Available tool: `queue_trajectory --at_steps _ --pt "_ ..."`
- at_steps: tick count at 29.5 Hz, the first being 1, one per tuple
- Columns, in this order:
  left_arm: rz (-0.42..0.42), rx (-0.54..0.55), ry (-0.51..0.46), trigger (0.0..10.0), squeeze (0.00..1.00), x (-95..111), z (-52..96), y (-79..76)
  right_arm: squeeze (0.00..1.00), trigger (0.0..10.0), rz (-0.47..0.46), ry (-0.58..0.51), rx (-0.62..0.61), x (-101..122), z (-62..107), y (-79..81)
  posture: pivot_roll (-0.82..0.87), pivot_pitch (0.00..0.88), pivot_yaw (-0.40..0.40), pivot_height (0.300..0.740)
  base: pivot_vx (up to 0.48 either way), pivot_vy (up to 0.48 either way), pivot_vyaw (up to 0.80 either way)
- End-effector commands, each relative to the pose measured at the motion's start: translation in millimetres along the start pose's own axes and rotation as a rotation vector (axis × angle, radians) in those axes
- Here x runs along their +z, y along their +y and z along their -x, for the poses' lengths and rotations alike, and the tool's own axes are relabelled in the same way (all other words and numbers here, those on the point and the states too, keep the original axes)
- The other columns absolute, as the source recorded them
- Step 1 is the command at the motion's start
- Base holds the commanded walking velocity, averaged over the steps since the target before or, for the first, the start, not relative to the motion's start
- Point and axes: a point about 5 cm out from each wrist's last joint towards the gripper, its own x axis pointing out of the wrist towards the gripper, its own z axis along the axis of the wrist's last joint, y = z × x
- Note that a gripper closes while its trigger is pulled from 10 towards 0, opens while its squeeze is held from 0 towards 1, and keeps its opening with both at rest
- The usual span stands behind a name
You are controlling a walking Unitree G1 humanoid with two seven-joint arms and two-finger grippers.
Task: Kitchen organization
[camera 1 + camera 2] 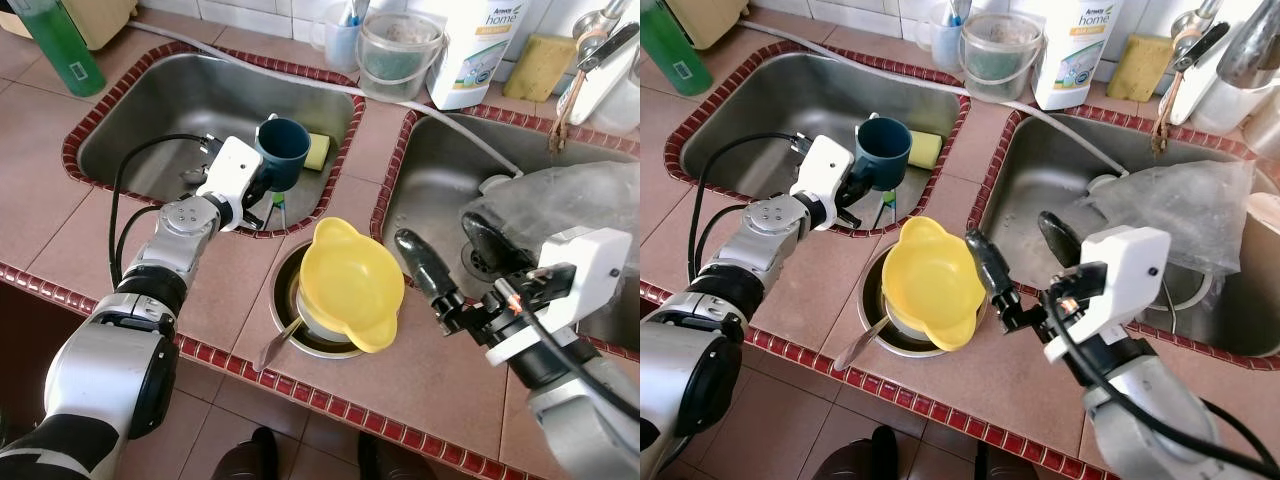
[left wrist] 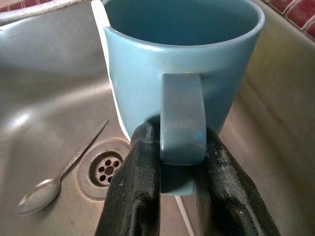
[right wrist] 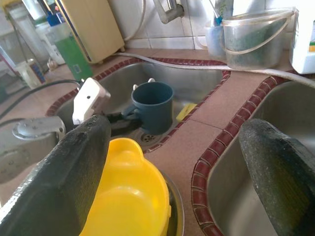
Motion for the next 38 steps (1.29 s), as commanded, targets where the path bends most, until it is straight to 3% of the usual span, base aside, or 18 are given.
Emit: queue_trajectory --at_steps 1,14,29,30,38 --pt "-0.019 0.008 0.060 10.0 0.00 -14 5.3 4.6 0.00 10.0 -0.019 0.022 -0.008 1 1.9 -5.2 -0.22 0.307 0.035 0.740 0.000 0.000 0.00" --pt "-0.038 0.074 0.074 10.0 0.00 -14 10.6 20.6 0.00 10.0 -0.075 0.003 0.017 16 -2.0 -9.0 -0.22 0.303 0.029 0.740 0.000 0.000 0.00" --pt "-0.035 0.115 0.069 10.0 0.00 -10 13.7 31.7 0.00 10.0 -0.095 0.010 0.031 19 -3.0 -7.4 -0.21 0.307 0.024 0.740 0.000 0.000 0.00" --pt "-0.014 0.117 0.067 10.0 1.00 -10 14.0 32.3 0.00 10.0 -0.096 0.011 0.032 19 -3.1 -7.2 -0.21 0.307 0.023 0.740 0.000 0.000 0.00" --pt "0.021 0.134 0.059 10.0 1.00 -8 14.5 36.2 0.00 10.0 -0.104 0.006 0.026 21 -3.7 -8.6 -0.21 0.310 0.021 0.740 0.000 0.000 0.00"
